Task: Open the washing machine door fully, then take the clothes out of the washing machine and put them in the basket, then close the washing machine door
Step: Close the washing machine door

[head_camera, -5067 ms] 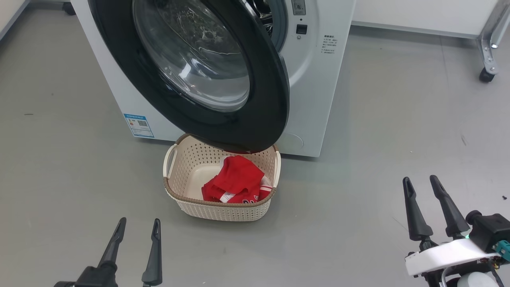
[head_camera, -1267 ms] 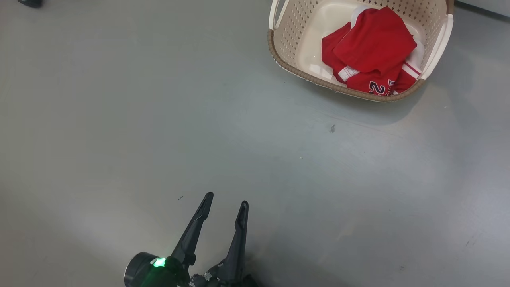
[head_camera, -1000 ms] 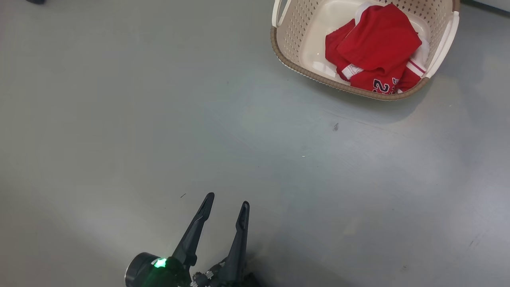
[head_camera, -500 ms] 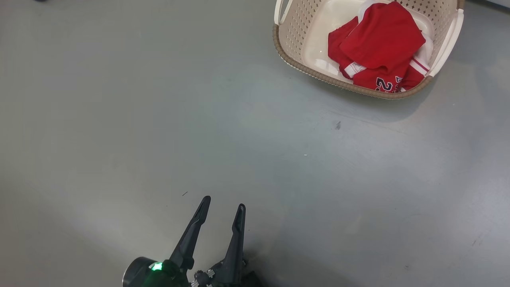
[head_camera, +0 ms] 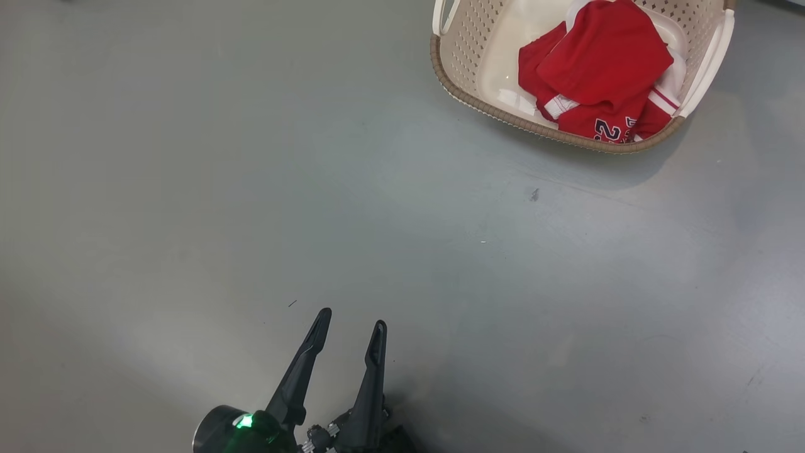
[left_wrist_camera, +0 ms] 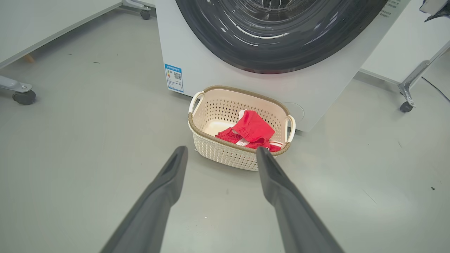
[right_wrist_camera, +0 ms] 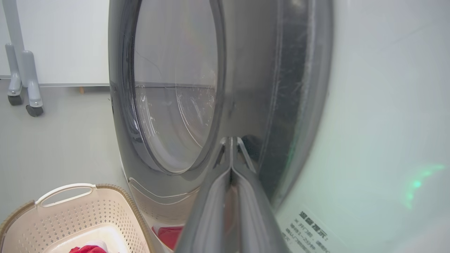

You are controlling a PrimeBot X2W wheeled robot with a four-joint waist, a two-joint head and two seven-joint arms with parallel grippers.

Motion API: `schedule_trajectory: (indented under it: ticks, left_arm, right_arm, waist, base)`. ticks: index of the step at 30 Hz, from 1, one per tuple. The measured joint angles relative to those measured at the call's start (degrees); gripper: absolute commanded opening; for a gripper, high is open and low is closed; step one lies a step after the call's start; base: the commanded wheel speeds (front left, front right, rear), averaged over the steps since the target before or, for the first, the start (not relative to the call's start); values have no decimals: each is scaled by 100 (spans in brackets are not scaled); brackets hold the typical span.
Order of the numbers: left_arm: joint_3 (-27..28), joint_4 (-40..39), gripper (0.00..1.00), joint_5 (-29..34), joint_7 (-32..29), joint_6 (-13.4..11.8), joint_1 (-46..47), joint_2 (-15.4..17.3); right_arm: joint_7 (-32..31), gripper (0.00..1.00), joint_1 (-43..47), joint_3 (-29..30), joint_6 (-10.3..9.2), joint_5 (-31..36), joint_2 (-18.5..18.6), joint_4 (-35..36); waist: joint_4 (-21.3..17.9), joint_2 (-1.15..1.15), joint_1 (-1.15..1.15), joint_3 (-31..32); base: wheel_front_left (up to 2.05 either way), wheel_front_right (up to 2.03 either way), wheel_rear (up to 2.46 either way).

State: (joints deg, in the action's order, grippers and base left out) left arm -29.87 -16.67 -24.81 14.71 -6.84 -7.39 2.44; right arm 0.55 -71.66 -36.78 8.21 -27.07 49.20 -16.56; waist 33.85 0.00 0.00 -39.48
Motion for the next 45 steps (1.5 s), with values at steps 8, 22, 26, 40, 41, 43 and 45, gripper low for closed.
schedule_trajectory:
  ticks: [8,22,26,40,41,43,45]
  left_arm:
    - [-29,18,100,-49,0,0,5,0]
    - [-29,297,100,-24,0,0,551,-2]
    - [-31,487,100,145,0,0,748,-4]
    - [537,1081,100,509,0,0,1010,-5]
    - [568,1115,100,538,0,0,1014,-5]
    - [620,1225,100,588,0,0,1020,-7]
    - [704,1304,100,615,0,0,1025,-7]
  right_arm:
    - [37,0,-71,-69,35,5,-77,-235]
    - [668,0,510,-198,-30,32,47,-862]
    - [899,0,819,-185,-69,-75,63,-994]
    - [1347,0,1746,-176,-80,-453,-526,-1232]
    - [1349,0,1826,-153,-86,-478,-566,-1249]
    - [1392,0,1977,-120,-132,-544,-672,-1278]
    - [1394,0,2147,-82,-159,-609,-781,-1316]
  waist:
    - [6,0,0,8]
    - [75,0,0,481]
    - [78,0,0,711]
    - [-333,0,0,1522]
    - [-388,0,0,1578]
    - [-504,0,0,1693]
    - [-620,0,0,1809]
  base:
    - [0,0,0]
    - [0,0,0]
    - [0,0,0]
    - [0,0,0]
    - [0,0,0]
    - [0,0,0]
    - [0,0,0]
